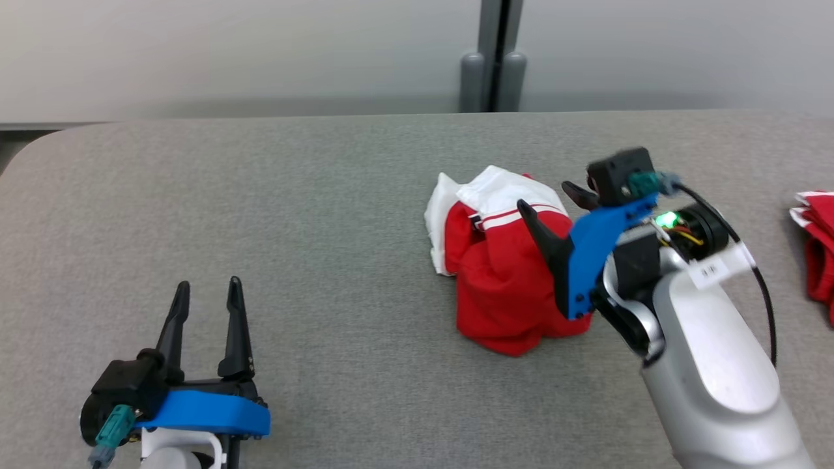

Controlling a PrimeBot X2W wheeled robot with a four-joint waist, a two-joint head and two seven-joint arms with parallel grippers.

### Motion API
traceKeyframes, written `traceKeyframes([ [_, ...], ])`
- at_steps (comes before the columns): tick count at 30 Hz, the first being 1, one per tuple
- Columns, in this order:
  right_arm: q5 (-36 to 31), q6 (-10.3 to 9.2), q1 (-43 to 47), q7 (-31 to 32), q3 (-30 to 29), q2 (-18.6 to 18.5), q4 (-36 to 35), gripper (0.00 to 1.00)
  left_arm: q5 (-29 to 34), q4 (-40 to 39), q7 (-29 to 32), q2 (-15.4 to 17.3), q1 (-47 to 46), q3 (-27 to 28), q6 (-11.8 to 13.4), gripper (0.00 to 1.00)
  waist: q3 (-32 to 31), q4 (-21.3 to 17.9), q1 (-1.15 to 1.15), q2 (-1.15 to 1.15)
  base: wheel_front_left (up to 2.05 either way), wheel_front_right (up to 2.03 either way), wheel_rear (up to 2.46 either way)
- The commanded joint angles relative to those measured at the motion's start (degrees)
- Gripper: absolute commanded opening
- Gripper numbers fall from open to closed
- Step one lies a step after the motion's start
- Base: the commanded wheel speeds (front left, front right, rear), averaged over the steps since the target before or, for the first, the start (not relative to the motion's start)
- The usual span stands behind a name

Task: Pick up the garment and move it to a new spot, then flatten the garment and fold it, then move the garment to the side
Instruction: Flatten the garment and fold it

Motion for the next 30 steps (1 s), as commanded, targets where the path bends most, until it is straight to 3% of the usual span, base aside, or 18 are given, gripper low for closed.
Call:
traceKeyframes([
  [1,-0.6,0.03,-2.79,1.64,0.69,0.58,2.44,1.0,-0.17,0.17,-0.26,-0.2,-1.03,-0.67,-0.41,1.0,0.78,2.09,0.0,0.0,0.0,0.0,0.0],
  [8,-5.14,0.02,-11.43,7.29,0.14,1.4,16.56,1.0,-0.98,0.3,-0.26,-0.61,-3.21,-4.85,-0.43,1.0,2.99,7.63,0.0,0.0,0.0,0.0,0.0],
  [15,-11.32,0.02,-14.74,6.92,-1.5,1.46,24.98,1.0,-1.71,0.11,-0.26,-0.9,-4.43,-6.71,-0.3,1.0,4.73,10.82,0.0,0.0,0.0,0.0,0.0],
  [20,-16.31,0.02,-15.65,6.75,-2.11,0.38,28.49,1.0,-1.89,-0.04,-0.26,-0.96,-4.57,-6.56,-0.3,1.0,5.16,11.19,0.0,0.0,0.0,0.0,0.0],
  [27,-17.9,0.02,-14.52,5.67,-3.82,-0.08,28.75,1.0,-1.52,-0.36,-0.26,-0.81,-3.85,-4.57,-0.31,1.0,4.65,9.14,0.0,0.0,0.0,0.0,0.0],
  [28,-17.91,0.02,-14.23,5.7,-4.12,-0.2,28.74,0.82,-1.47,-0.39,-0.26,-0.75,-3.71,-4.39,-0.31,1.0,4.48,8.81,0.0,0.0,0.0,0.0,0.0],
  [30,-17.45,0.02,-13.63,5.68,-4.54,-0.21,28.87,0.07,-1.45,-0.44,-0.26,-0.58,-3.43,-4.03,-0.31,1.0,4.09,8.17,0.0,0.0,0.0,0.0,0.0],
])
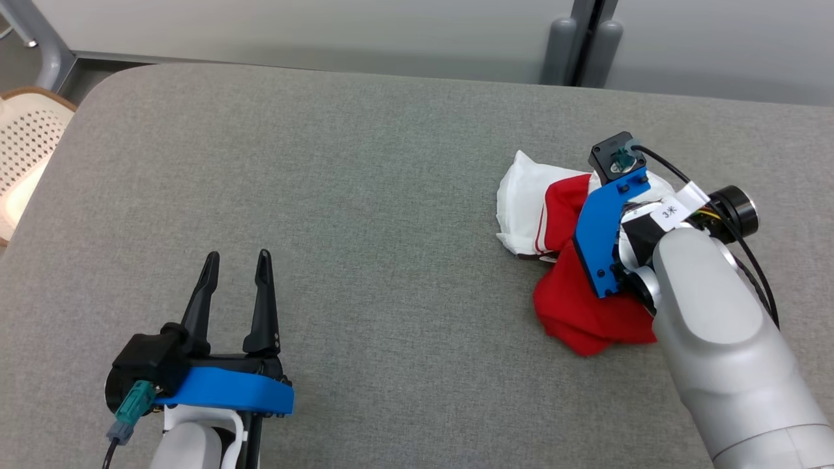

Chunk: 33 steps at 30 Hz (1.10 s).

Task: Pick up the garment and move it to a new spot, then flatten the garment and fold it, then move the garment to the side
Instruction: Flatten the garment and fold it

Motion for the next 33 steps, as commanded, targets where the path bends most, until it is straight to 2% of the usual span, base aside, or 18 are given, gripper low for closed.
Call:
traceKeyframes([
  [1,0.27,0.01,0.99,-0.42,-0.27,-0.41,0.06,0.0,0.23,-0.15,-0.26,0.27,0.31,0.26,-0.05,1.0,-0.47,-0.58,0.0,0.0,0.0,0.0,0.0],
  [7,2.62,0.01,1.43,-4.03,-2.74,-0.21,-1.47,0.0,0.3,0.09,-0.26,0.55,0.69,-0.08,-0.06,1.0,-1.44,-1.75,0.0,0.0,0.0,0.0,0.0],
  [11,6.84,0.01,0.13,-7.25,-2.56,0.85,-5.01,0.0,0.35,0.08,-0.26,0.85,1.03,0.15,-0.06,1.0,-2.27,-2.39,0.0,0.0,0.0,0.0,0.0],
  [19,22.02,0.01,-5.54,-13.26,7.53,1.52,-16.87,0.0,0.39,-0.66,-0.26,1.06,1.46,1.23,-0.06,1.0,-2.75,-3.63,0.0,0.0,0.0,0.0,0.0],
  [24,29.05,0.01,-11.68,-20.62,11.98,1.46,-21.76,0.0,0.49,-1.2,-0.25,0.9,1.54,1.69,-0.06,1.0,-2.48,-4.32,0.0,0.0,0.0,0.0,0.0],
  [29,34.14,0.01,-14.32,-26.59,11.28,1.46,-21.1,0.0,0.67,-1.22,-0.25,1.01,1.72,1.64,-0.06,1.0,-2.72,-4.72,0.0,0.0,0.0,0.0,0.0],
  [33,34.15,0.01,-9.69,-28.36,8.25,1.46,-17.26,0.0,0.7,-1.13,-0.25,0.95,1.47,1.04,-0.06,1.0,-2.86,-4.91,0.0,0.0,0.0,0.0,0.0],
])
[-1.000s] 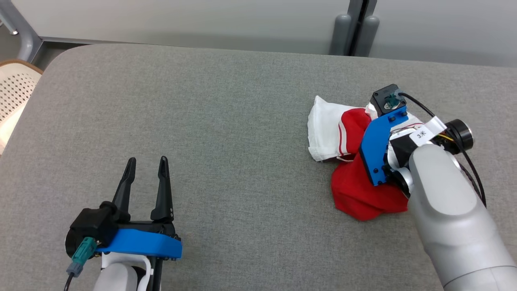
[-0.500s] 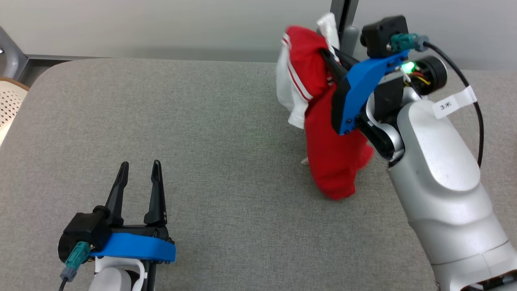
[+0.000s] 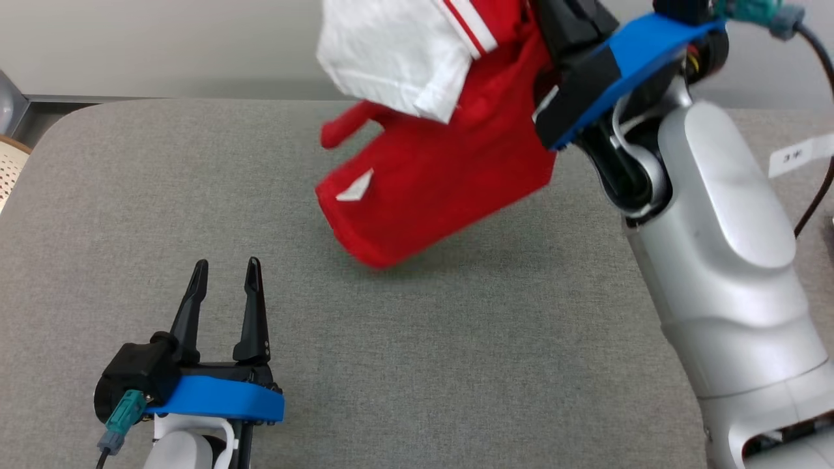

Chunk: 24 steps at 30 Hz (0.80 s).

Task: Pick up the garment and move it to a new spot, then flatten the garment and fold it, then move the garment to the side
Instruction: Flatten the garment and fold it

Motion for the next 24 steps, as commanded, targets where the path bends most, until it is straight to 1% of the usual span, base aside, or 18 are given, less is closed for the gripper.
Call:
traceKeyframes([
  [1,-0.58,0.01,3.5,-0.8,-1.66,-0.14,1.7,0.0,0.25,-0.12,-0.25,0.09,-0.05,-0.09,-0.06,1.0,-0.03,-0.14,0.0,0.0,0.0,0.0,0.0],
  [4,-2.88,0.02,8.95,-2.6,-6.61,-0.12,5.42,0.0,0.12,-0.01,-0.26,0.11,0.37,-0.42,-0.06,1.0,-0.07,-0.59,0.0,0.0,0.0,0.0,0.0],
  [8,-7.12,0.02,16.94,-4.63,-14.99,-0.08,10.21,0.0,-0.01,0.06,-0.26,0.17,0.66,-0.53,-0.06,1.0,-0.15,-1.0,0.0,0.0,0.0,0.0,0.0],
  [11,-11.17,0.02,21.42,-5.13,-21.65,-0.1,12.04,0.0,-0.01,-0.09,-0.25,0.33,1.05,-0.52,-0.06,1.0,-0.28,-1.32,0.0,0.0,0.0,0.0,0.0],
  [12,-12.66,0.02,22.84,-4.93,-23.62,-0.04,12.24,0.62,-0.01,-0.14,-0.25,0.41,1.17,-0.48,-0.06,1.0,-0.34,-1.43,0.0,0.0,0.0,0.0,0.0],
  [13,-13.79,0.02,24.03,-4.63,-25.46,-0.05,12.1,1.0,-0.01,-0.19,-0.26,0.45,1.26,-0.47,-0.06,1.0,-0.41,-1.51,0.0,0.0,0.0,0.0,0.0],
  [16,-18.13,0.02,27.21,-3.54,-29.05,-0.06,9.63,1.0,-0.07,-0.19,-0.25,0.52,1.5,-0.54,-0.06,1.0,-0.7,-1.7,0.0,0.0,0.0,0.0,0.0],
  [19,-22.13,0.02,30.25,-1.48,-30.58,-0.06,4.23,1.0,-0.21,-0.08,-0.25,0.6,1.82,-0.65,-0.06,1.0,-1.13,-1.8,0.0,0.0,0.0,0.0,0.0],
  [21,-23.16,0.02,32.0,0.41,-30.15,-0.06,-0.86,1.0,-0.39,0.0,-0.26,0.6,1.95,-0.73,-0.06,1.0,-1.36,-1.77,0.0,0.0,0.0,0.0,0.0],
  [24,-23.9,0.02,34.64,4.25,-27.29,-0.06,-9.36,1.0,-0.45,0.06,-0.26,0.64,2.13,-0.72,-0.06,1.0,-1.58,-1.77,0.0,0.0,0.0,0.0,0.0],
])
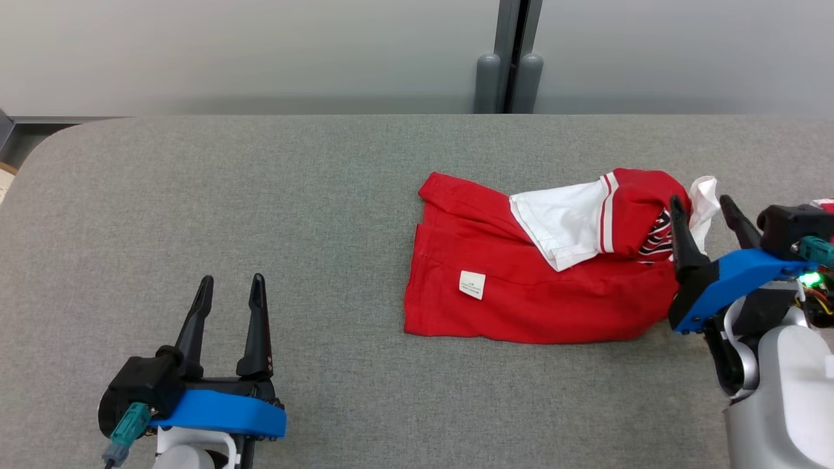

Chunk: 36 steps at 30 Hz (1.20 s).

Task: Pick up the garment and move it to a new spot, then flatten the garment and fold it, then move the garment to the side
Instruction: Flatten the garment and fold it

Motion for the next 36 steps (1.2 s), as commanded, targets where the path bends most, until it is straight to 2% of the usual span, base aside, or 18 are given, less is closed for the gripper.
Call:
traceKeyframes([
  [1,-0.34,0.03,1.98,2.38,1.93,0.02,-3.85,1.0,-0.14,-0.04,-0.24,0.31,0.26,0.06,-0.06,1.0,-0.06,0.03,0.0,0.0,0.0,0.0,0.0],
  [3,-0.24,0.03,2.65,4.49,3.49,0.04,-6.22,1.0,-0.19,-0.04,-0.25,0.31,0.24,0.1,-0.06,1.0,-0.04,0.03,0.0,0.0,0.0,0.0,0.0],
  [7,-1.68,0.03,2.22,15.15,10.19,0.0,-10.97,1.0,-0.25,-0.29,-0.24,0.28,-0.47,0.26,-0.06,1.0,0.72,0.07,0.0,0.0,0.0,0.0,0.0],
  [10,-2.82,0.02,-0.75,22.51,14.38,-0.02,-8.6,1.0,-0.36,-0.46,-0.25,0.3,-1.42,0.04,-0.06,1.0,1.8,0.5,0.0,0.0,0.0,0.0,0.0],
  [13,-4.28,0.02,-4.36,26.05,16.85,-0.1,-3.46,1.0,-0.45,-0.45,-0.24,0.25,-2.43,-0.52,-0.06,1.0,3.07,1.5,0.0,0.0,0.0,0.0,0.0],
  [21,-7.31,0.02,-11.74,24.6,15.66,-1.49,12.28,1.0,-0.73,-0.11,-0.24,-0.2,-4.21,-1.97,-0.06,1.0,5.28,5.14,0.0,0.0,0.0,0.0,0.0],
  [26,-10.09,0.02,-14.94,21.95,14.46,-1.7,18.51,1.0,-0.77,-0.12,-0.24,-0.18,-3.98,-1.51,-0.06,1.0,5.98,6.24,0.0,0.0,0.0,0.0,0.0],
  [30,-12.4,0.02,-16.93,22.41,12.64,-1.96,22.67,0.98,-0.8,-0.28,-0.24,-0.31,-4.11,-1.32,-0.06,1.0,6.42,6.69,0.0,0.0,0.0,0.0,0.0],
  [31,-12.93,0.02,-17.31,22.32,12.16,-2.04,23.3,0.77,-0.81,-0.38,-0.24,-0.36,-4.2,-1.3,-0.06,1.0,6.57,6.76,0.0,0.0,0.0,0.0,0.0],
  [32,-13.22,0.02,-17.59,22.1,11.56,-2.01,23.91,0.36,-0.8,-0.42,-0.24,-0.39,-4.29,-1.27,-0.06,1.0,6.65,6.81,0.0,0.0,0.0,0.0,0.0],
  [33,-13.26,0.02,-17.8,21.78,10.78,-1.93,24.17,0.0,-0.77,-0.46,-0.24,-0.39,-4.37,-1.13,-0.06,1.0,6.72,6.81,0.0,0.0,0.0,0.0,0.0],
  [36,-12.95,0.02,-18.38,19.32,8.7,-1.43,23.64,0.0,-0.64,-0.51,-0.24,-0.46,-4.4,-0.9,-0.06,1.0,6.65,6.65,0.0,0.0,0.0,0.0,0.0],
])
